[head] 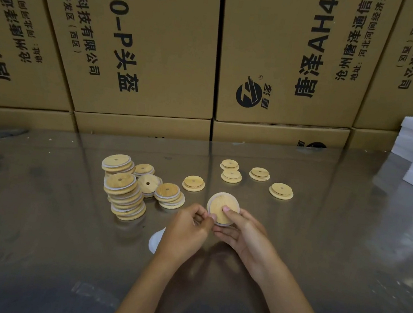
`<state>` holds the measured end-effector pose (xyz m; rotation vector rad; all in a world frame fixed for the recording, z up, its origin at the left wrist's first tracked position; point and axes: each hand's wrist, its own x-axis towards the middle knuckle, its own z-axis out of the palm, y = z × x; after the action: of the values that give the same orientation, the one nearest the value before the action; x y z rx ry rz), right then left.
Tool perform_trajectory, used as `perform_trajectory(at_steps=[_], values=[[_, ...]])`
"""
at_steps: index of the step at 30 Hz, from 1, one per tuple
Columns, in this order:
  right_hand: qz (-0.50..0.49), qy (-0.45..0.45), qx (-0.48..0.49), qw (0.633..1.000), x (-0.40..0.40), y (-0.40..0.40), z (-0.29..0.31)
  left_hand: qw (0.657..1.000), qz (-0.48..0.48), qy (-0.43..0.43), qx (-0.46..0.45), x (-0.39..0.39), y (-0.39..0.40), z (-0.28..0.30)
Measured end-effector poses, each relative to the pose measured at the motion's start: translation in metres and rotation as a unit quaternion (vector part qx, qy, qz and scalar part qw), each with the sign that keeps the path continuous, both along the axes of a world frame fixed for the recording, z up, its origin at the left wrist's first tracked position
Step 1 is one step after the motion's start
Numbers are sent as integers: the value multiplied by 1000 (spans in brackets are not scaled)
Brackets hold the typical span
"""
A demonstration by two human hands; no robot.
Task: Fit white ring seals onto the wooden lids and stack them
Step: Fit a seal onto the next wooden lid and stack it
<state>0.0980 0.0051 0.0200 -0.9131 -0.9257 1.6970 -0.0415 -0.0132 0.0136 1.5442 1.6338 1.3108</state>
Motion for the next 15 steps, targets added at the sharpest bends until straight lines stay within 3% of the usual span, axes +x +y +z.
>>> perform_trajectory(at_steps=[10, 15], values=[[-34, -88, 34, 995, 0, -1, 4, 998, 28, -37, 42, -10, 3, 4], [-30, -61, 22, 997, 1, -3, 4, 997, 26, -60, 41, -8, 3, 5]])
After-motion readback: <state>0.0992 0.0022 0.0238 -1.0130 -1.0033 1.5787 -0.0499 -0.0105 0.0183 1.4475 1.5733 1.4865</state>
